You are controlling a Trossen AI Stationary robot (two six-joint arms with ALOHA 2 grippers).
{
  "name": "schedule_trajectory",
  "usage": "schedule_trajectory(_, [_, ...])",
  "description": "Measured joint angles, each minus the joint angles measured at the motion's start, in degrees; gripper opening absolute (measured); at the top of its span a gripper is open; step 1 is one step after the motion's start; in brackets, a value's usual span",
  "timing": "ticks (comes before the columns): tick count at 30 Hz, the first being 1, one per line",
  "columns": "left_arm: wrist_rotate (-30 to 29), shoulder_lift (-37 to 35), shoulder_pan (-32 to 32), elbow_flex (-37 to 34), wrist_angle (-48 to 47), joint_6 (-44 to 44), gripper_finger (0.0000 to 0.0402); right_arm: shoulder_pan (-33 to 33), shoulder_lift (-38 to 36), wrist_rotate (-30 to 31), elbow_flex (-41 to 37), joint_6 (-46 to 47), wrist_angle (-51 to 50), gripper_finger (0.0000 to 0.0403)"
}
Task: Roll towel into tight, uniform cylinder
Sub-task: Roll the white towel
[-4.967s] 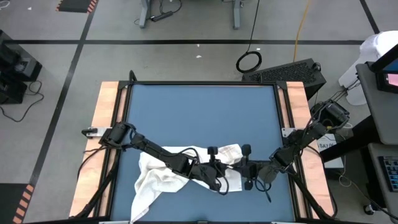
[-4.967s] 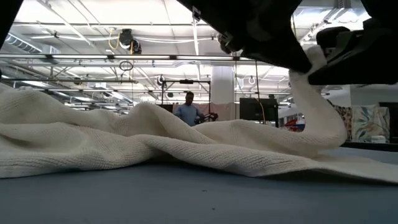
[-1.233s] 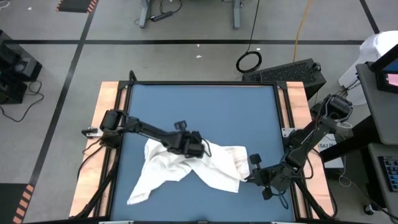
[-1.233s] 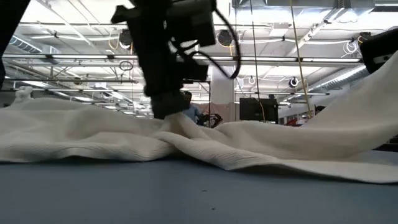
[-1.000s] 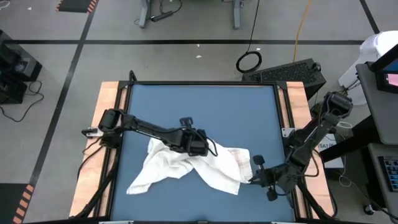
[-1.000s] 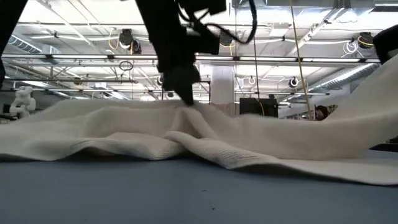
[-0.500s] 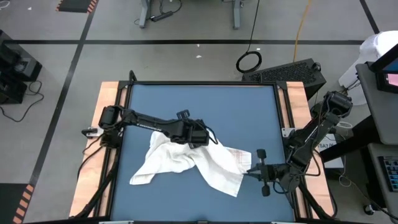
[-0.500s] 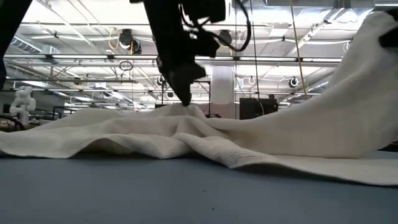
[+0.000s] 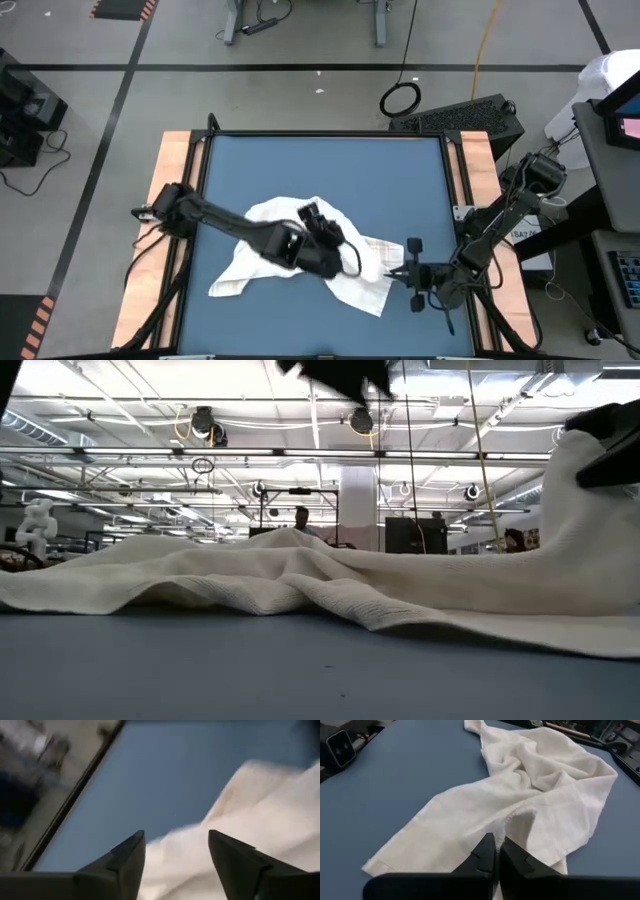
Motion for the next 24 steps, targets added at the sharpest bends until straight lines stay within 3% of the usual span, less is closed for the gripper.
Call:
schedule_trajectory(7, [-0.28, 5.74, -5.72, 0.13, 33.28, 14.24, 0.024, -0.18, 0.0, -0.74, -0.02, -1.52, 0.09, 0.0004])
schedule_trajectory(11, [-0.39, 11.13, -7.68, -0.02, 44.09, 22.95, 0.024, -0.17, 0.0, -1.4, -0.02, -2.93, 0.05, 0.0004])
schedule_trajectory(17, [-8.0, 16.31, -9.07, -0.02, 45.74, 20.83, 0.024, -0.59, 0.0, -1.16, -0.02, -3.87, 0.11, 0.0004])
schedule_trajectory(24, [-8.66, 18.61, -9.09, 0.0, 47.5, 11.78, 0.024, -0.75, 0.0, -1.12, -0.02, -4.84, 0.04, 0.0004])
